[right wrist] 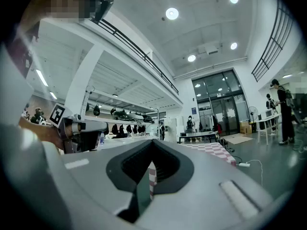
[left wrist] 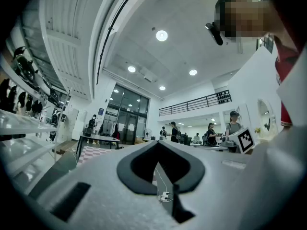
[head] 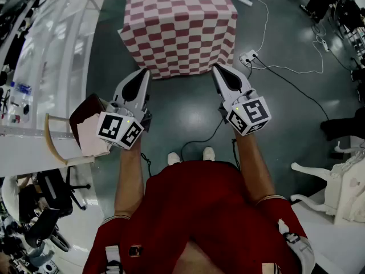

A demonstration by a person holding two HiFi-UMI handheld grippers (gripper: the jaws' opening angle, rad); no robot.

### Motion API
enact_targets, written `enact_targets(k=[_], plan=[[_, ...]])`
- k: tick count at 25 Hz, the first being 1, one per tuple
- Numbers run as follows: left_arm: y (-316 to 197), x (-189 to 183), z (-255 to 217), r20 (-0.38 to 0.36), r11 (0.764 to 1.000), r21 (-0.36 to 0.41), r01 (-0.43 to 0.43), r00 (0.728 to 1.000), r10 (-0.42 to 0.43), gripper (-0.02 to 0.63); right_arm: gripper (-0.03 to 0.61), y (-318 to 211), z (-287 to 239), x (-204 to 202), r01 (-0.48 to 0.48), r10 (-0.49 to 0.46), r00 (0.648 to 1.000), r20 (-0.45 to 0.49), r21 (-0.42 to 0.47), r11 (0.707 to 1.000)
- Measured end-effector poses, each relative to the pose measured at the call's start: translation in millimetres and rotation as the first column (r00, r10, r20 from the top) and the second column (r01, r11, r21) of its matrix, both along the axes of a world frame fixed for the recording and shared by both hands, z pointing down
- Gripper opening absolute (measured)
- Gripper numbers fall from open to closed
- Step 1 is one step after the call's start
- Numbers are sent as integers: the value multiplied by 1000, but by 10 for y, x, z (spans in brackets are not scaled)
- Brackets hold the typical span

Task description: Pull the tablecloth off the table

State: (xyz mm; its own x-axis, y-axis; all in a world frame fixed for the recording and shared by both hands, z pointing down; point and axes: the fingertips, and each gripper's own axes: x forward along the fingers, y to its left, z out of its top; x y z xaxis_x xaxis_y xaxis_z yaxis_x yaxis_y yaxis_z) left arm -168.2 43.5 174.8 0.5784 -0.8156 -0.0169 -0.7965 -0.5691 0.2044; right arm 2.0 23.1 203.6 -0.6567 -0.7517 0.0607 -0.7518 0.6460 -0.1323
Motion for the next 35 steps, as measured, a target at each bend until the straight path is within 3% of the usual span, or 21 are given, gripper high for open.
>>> enact_targets(k=[16, 26, 28, 32, 35], plan=[[-179, -455, 33, -29, 1000, 14, -21, 999, 22, 2, 15, -142, -51, -365, -48, 48, 999, 0, 25, 999], [-294, -859, 305, -78, 1000, -13, -19, 997, 18, 2, 15, -188, 93, -417, -138, 138, 988, -68, 8, 990], [84, -757, 517, -73, 1000, -6, -12, 997, 11, 2, 15, 165, 284, -241, -149, 150, 986, -66, 18, 989], [1537, -326, 1127, -31, 997, 65, 44, 999, -42, 2, 15, 1484, 945, 292, -122, 125, 992, -29, 97, 988], [1786, -184, 1473, 5, 993, 81, 84, 996, -84, 2, 15, 1605, 1352, 517, -109, 111, 994, -6, 111, 988]])
